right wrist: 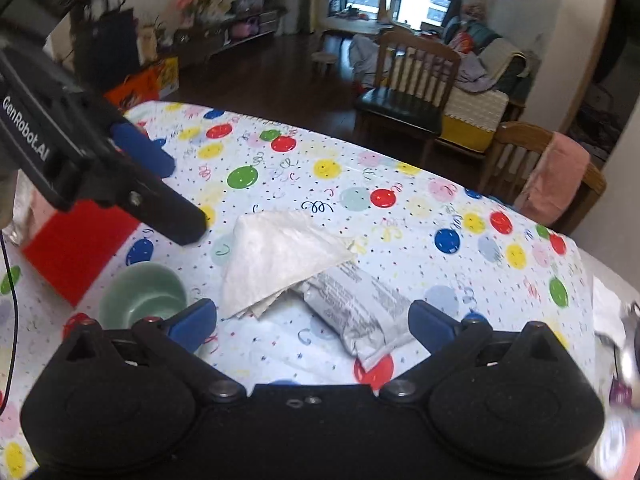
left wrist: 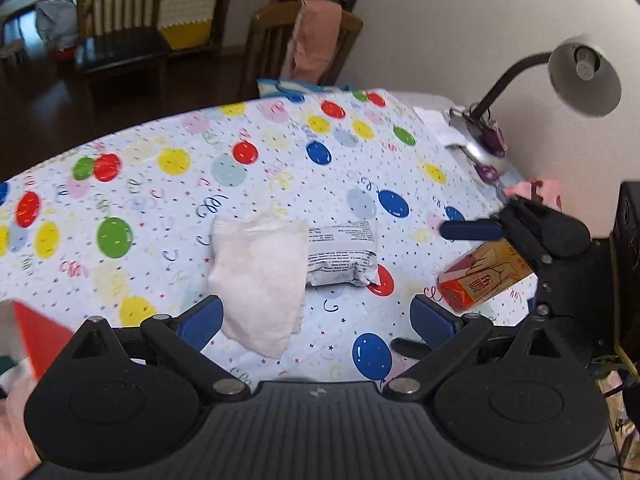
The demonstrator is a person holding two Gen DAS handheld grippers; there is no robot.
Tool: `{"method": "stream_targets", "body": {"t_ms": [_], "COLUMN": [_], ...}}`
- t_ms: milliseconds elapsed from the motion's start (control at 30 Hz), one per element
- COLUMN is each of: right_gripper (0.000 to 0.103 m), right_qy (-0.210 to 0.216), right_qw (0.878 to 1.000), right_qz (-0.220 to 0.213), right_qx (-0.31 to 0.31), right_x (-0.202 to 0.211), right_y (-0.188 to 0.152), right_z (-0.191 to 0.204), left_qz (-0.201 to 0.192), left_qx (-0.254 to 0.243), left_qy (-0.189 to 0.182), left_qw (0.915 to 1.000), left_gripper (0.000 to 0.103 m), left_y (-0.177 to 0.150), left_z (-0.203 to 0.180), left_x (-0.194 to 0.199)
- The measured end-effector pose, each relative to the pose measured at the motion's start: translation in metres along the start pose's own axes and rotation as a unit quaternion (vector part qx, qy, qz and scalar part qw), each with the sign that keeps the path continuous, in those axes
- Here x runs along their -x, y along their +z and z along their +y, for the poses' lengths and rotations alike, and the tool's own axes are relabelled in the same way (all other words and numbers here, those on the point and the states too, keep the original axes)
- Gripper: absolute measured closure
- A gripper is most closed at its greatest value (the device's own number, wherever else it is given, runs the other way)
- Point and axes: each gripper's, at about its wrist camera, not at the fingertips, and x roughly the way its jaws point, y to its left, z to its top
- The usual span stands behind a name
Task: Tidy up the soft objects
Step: 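Grasp the white cloth with the left gripper while the right gripper grasps the white printed packet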
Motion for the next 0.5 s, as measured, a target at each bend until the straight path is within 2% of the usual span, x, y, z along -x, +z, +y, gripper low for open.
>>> {"method": "stream_targets", "body": {"t_ms": [267, 500], "right_gripper": [0.001, 0.005], "right_qy": [0.011, 0.005], "right_qw": [0.995, 0.994], "right_qz": [0.056, 0.08], "right_qx": [0.076, 0.074], "right_x": [-0.047, -0.082], "right_y": [0.017, 0.018], "right_z": [-0.001, -0.011], "left_qz": [0.043, 0.07], "left_qx": [-0.013, -0.032], "left_qy": [0.005, 0.026], "left_qw": [0.999, 0.9967], "left_gripper": [0.003, 0.003], "left_y": [0.017, 0.027], "left_z": [0.011, 0.02], "left_x": [-0.044, -0.079]}}
